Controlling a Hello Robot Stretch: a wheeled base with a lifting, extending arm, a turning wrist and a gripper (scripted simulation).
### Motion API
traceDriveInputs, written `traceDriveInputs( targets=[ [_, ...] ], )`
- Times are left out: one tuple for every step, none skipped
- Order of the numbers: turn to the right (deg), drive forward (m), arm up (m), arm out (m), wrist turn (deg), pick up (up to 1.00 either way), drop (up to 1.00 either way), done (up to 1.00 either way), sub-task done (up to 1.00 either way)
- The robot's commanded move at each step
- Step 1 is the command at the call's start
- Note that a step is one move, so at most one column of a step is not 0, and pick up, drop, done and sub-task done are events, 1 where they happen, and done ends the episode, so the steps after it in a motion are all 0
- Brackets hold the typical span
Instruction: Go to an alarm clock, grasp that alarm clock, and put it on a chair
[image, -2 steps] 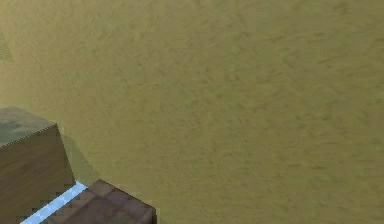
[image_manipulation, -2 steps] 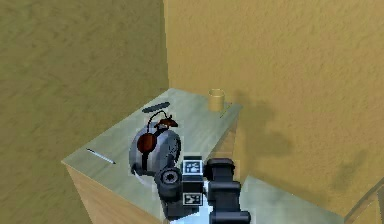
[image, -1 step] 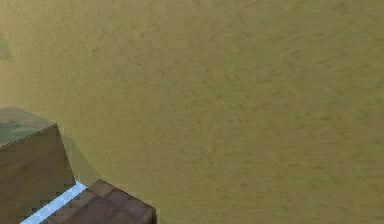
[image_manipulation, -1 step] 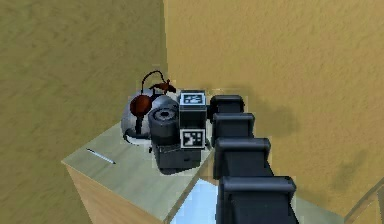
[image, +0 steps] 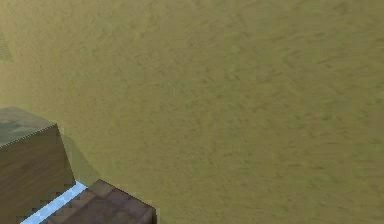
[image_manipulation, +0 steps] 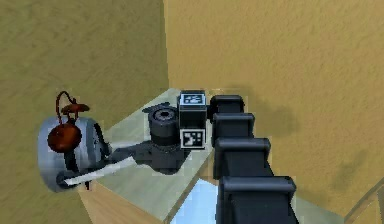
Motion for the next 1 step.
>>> traceDriveInputs(
  targets=[
    [0.0,0.00,0.00,0.00,-45.0,0.00,0.00,0.00,0.00]
  ],
)
